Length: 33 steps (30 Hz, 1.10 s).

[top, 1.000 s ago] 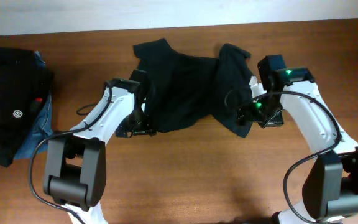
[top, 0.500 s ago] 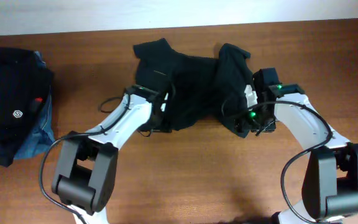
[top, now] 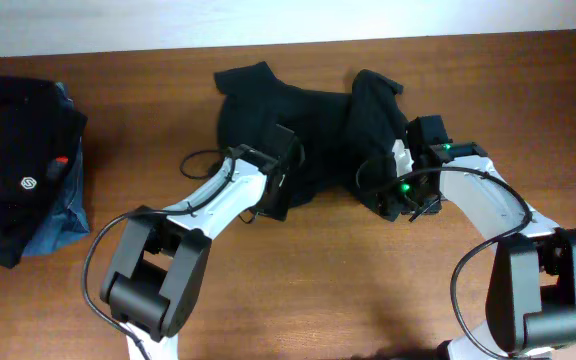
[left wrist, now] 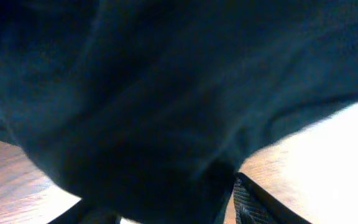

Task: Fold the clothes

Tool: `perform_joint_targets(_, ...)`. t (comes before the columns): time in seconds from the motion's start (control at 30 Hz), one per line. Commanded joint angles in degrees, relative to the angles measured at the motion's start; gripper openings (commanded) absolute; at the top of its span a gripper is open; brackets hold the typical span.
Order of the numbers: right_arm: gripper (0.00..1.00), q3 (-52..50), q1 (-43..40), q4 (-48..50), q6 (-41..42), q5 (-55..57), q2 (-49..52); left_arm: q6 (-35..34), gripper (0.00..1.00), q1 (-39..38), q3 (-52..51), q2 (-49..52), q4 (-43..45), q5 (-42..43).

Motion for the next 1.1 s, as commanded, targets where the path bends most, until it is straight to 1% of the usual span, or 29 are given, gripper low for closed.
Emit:
perform_joint_targets(0.0,0.64,-0.52,0.42,0.52,-0.55,0.35,-0.11,1.57,0.57,0.13,-0.42,2.40,0.22,-7.13)
perform_joint_targets(0.07,0.62,-0.52,0.42,1.05,-0.55,0.35,0.26,1.57,0.57,0.13,-0.42,3.21,0.63,-8.61)
perform_joint_targets(0.23,0.60,-0.52,0.42,1.64,-0.55,0.33,2.14,1.55,0.56,0.13,-0.46,4.39,2.51,-9.29)
perform_joint_targets(0.27,0.59,-0.52,0.42,1.66,-0.55,0.35,2.64,1.55,0.53,0.13,-0.46,4.90,3.32,-9.29)
perform_joint_targets(0.3,0.58,-0.52,0.42,1.70,-0.55,0.35,2.80,1.55,0.52,0.13,-0.46,5.11,3.65,-9.27)
perform_joint_targets(0.33,0.55,-0.52,0.42,1.99,-0.55,0.33,2.91,1.55,0.45,0.13,-0.46,5.77,4.09,-9.27)
perform_joint_targets(0.37,0.54,-0.52,0.42,2.03,-0.52,0.33,2.91,1.55,0.42,0.13,-0.46,6.05,4.17,-9.25)
perform_joint_targets(0.43,0.50,-0.52,0.42,2.32,-0.52,0.35,2.91,1.55,0.32,0.13,-0.46,6.64,4.09,-9.25)
perform_joint_targets(0.5,0.49,-0.52,0.42,2.67,-0.55,0.37,2.97,1.55,0.29,0.13,-0.46,6.73,3.74,-9.22)
perform_joint_targets(0.83,0.50,-0.90,0.42,3.30,-0.52,2.10,7.19,1.55,0.28,0.13,-0.46,6.73,3.13,-9.20)
perform_joint_targets(1.0,0.49,-2.10,0.42,3.30,-0.50,2.12,7.52,1.53,0.28,0.13,-0.46,6.73,3.13,-9.01)
perform_joint_targets(1.03,0.49,-2.32,0.42,3.32,-0.44,2.10,7.52,1.53,0.28,0.13,-0.46,6.73,3.13,-9.01)
perform_joint_targets(1.07,0.38,-2.62,0.42,3.30,-0.28,2.12,7.52,1.53,0.23,0.13,-0.46,6.73,2.89,-9.01)
